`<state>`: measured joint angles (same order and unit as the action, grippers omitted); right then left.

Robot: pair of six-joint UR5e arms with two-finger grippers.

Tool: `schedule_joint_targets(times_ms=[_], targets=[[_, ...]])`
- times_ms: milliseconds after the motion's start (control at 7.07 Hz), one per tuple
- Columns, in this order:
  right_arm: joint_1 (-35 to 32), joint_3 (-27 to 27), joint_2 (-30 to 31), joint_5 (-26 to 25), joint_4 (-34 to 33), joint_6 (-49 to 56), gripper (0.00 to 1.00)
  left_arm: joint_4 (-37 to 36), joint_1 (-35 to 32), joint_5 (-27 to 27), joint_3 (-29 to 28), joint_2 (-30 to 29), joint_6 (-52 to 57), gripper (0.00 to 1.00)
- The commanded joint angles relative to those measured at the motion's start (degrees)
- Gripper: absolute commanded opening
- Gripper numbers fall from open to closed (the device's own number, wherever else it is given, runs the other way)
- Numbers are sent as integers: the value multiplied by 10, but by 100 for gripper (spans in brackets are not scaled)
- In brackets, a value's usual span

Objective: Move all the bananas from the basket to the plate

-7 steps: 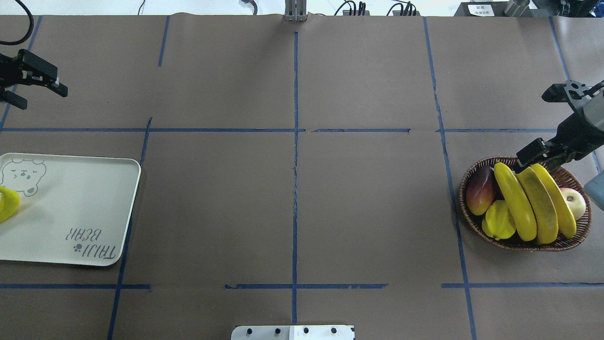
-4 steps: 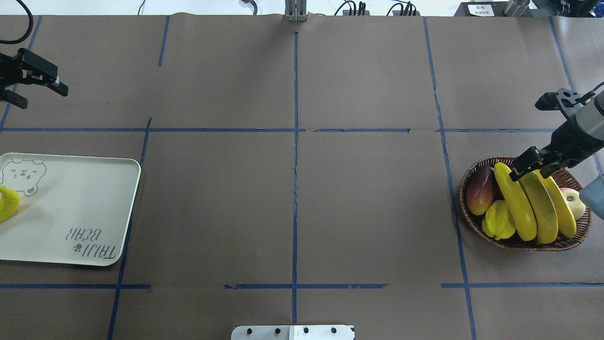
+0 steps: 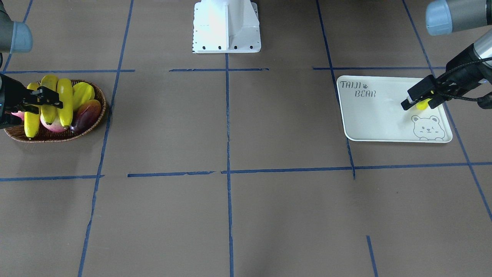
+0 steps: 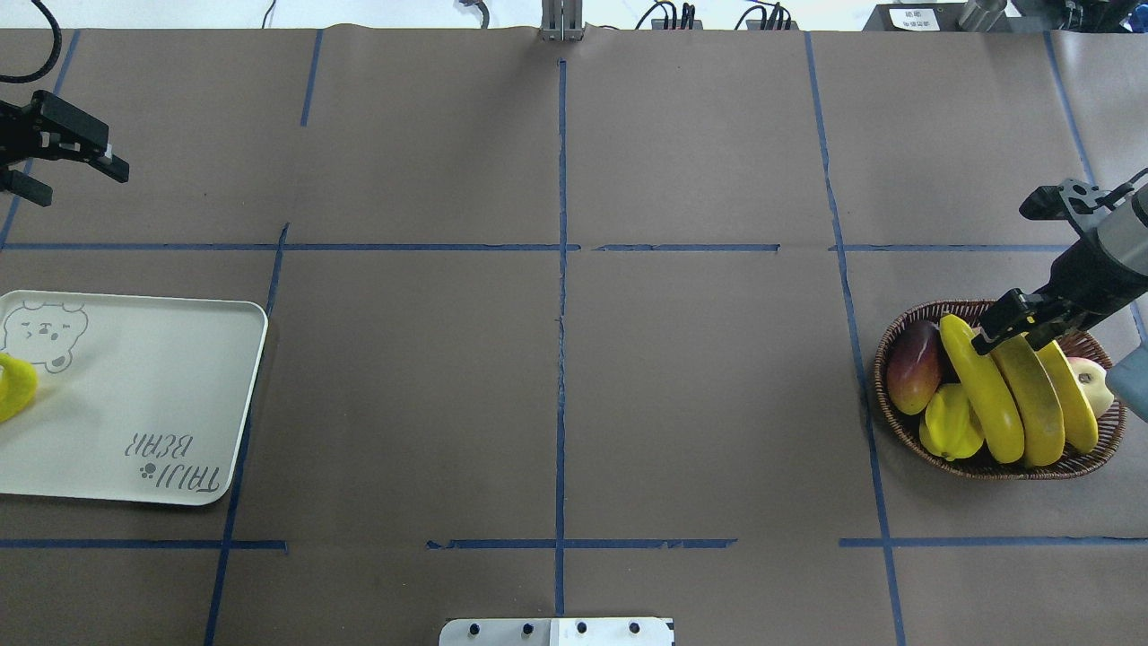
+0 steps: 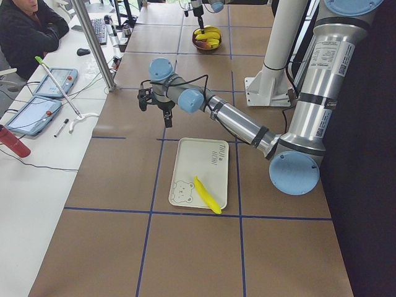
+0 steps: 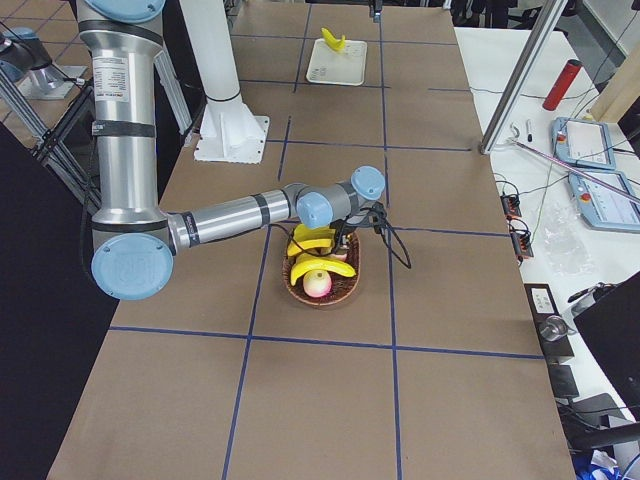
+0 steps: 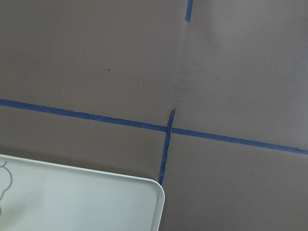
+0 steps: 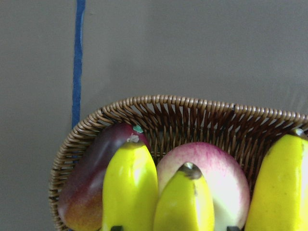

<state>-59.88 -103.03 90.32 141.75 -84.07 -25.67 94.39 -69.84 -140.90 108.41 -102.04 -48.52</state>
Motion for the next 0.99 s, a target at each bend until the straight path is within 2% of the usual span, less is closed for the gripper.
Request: schedule_joint_targets(times_ms=[0, 141, 566, 849], targets=[[1, -3, -1, 5, 1, 1, 23, 0, 0, -1, 0, 0, 0, 100], [0, -6, -2, 4, 2, 2, 5, 0, 0, -2, 0, -1, 0, 100], [-4, -30, -7, 5, -5, 2, 0, -23, 1, -3, 7, -7, -1, 100], [-50, -50, -1, 52, -14, 2, 0, -33, 1, -3, 12, -10, -1, 100]])
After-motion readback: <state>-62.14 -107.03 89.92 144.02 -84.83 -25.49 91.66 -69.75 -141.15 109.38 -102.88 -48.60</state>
